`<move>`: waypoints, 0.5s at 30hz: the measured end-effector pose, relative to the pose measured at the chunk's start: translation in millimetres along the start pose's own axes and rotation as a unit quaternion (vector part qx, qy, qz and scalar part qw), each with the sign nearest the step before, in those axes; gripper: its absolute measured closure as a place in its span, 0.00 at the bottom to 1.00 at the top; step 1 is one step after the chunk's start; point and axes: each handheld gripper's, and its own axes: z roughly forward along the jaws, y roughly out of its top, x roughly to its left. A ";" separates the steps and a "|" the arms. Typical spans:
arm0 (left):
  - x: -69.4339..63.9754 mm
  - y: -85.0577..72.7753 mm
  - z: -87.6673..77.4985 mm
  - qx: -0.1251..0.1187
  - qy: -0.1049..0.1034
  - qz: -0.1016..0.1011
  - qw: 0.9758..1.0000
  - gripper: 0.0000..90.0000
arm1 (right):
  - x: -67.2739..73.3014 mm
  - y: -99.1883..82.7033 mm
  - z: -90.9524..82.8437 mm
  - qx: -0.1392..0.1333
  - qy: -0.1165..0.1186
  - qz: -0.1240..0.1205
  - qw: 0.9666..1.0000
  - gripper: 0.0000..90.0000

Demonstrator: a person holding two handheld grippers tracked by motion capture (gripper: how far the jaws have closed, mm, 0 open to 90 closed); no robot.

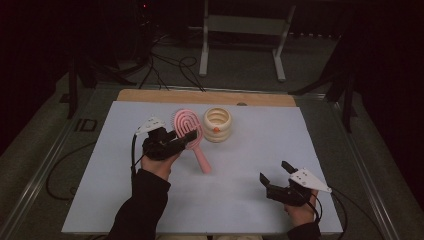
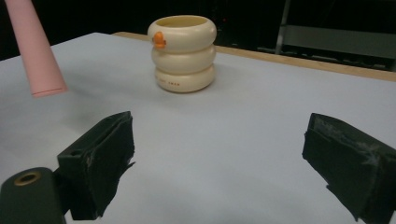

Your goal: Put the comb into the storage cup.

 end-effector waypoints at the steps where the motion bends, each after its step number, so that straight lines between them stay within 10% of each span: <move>1: 0.0 0.0 0.0 0.000 0.000 0.000 1.000 0.71 | 0.0 0.0 0.0 0.000 0.000 0.000 1.000 0.10; 15: 7.6 8.8 -1.8 -0.004 0.011 0.010 1.000 0.71 | 1.8 -2.4 3.6 0.000 -0.005 -0.001 1.000 0.10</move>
